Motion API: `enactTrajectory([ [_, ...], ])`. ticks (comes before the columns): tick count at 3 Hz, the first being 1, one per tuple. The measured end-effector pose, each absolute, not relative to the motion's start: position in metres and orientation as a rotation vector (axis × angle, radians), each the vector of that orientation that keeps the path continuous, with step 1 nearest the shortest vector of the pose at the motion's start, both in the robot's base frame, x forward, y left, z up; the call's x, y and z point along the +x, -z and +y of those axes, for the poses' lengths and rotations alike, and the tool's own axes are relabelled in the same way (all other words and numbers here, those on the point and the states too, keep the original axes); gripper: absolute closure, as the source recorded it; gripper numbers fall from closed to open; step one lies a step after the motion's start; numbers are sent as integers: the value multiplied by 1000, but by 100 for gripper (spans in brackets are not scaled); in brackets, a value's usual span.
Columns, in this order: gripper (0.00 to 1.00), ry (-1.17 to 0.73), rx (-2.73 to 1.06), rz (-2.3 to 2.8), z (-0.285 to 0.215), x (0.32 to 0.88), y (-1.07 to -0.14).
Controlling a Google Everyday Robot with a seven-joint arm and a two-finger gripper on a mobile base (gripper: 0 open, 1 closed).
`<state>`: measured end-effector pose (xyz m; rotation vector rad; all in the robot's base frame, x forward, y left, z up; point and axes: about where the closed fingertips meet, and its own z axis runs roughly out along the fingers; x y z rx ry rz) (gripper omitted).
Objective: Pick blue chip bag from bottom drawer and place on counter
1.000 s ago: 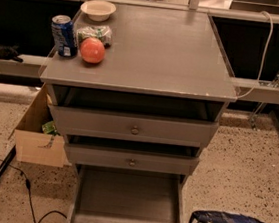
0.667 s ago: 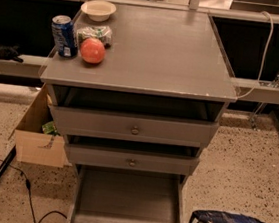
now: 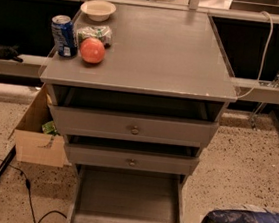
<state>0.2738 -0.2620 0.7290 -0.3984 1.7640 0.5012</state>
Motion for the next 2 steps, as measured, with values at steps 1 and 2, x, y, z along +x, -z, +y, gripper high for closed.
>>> enactTrajectory([
  [1,100,-475,-419,1655,-272,283,-810],
  [2,100,-476,-420,1657,-272,283,-809],
])
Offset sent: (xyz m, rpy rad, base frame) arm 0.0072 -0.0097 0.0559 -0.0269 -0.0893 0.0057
